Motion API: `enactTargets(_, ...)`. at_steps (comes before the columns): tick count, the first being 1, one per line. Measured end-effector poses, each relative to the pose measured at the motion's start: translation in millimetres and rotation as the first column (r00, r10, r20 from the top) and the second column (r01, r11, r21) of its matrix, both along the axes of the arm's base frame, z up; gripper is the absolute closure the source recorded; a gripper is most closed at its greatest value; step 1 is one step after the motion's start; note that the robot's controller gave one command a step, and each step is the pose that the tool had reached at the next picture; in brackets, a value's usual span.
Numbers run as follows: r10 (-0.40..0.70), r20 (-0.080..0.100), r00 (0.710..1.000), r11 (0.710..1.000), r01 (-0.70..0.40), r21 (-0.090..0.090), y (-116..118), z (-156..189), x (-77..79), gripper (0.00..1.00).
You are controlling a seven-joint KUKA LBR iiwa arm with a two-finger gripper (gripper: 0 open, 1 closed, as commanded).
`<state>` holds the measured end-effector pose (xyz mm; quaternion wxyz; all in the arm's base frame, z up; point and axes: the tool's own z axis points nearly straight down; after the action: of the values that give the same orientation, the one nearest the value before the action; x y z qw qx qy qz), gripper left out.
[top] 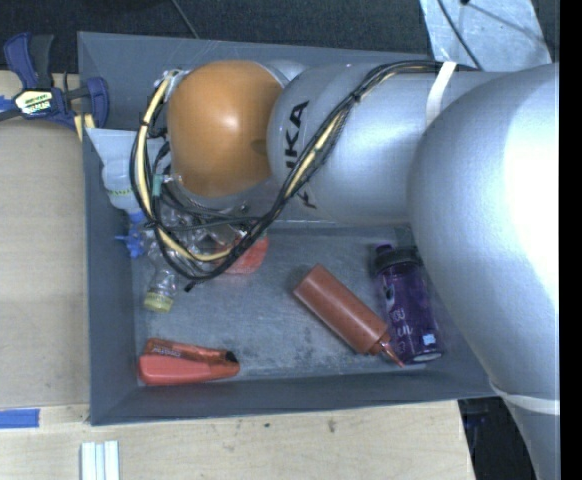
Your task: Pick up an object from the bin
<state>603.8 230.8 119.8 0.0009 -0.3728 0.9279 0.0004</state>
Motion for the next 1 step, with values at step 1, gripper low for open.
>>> enactTargets(1,0.0,0.004,1.0,1.0,0.0,0.001,0.4,8.9,1.2,1.0)
